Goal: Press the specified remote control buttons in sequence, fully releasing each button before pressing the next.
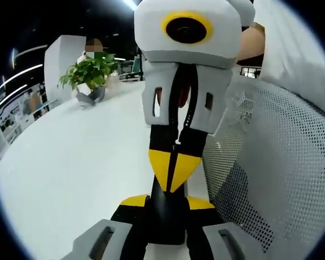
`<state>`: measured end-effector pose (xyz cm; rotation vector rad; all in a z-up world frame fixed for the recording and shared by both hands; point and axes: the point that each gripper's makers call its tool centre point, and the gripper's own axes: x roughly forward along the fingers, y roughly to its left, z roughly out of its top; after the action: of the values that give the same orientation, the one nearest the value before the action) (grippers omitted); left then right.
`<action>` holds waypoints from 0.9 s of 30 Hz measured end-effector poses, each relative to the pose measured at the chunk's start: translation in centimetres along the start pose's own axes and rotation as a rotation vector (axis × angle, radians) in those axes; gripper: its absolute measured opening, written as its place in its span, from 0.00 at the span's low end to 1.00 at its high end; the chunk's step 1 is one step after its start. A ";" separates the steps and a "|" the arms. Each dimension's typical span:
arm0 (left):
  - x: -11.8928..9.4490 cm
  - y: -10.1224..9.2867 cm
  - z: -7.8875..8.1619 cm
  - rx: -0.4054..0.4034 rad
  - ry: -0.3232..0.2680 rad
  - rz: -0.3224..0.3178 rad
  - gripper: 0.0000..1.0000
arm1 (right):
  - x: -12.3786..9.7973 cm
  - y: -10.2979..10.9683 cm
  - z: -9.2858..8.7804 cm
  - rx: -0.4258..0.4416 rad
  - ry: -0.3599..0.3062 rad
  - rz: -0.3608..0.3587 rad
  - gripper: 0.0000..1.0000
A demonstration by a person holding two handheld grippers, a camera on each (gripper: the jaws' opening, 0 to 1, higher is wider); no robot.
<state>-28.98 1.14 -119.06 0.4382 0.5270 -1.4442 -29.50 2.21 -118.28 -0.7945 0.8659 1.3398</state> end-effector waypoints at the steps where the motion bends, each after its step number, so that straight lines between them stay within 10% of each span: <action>1: 0.0 0.0 0.0 0.000 0.000 -0.001 0.24 | 0.0 0.0 0.0 0.004 0.001 0.005 0.00; 11: 0.1 0.0 0.0 0.011 0.007 -0.001 0.25 | -0.4 0.4 -0.1 0.045 -0.054 0.106 0.00; 27: 0.1 0.0 0.1 0.011 0.003 0.005 0.25 | -1.4 -0.5 -4.6 0.008 -0.023 0.041 0.24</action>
<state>-28.98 0.99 -119.06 0.4496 0.5201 -1.4422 -29.32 -2.53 -119.28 -0.7576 0.8732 1.3779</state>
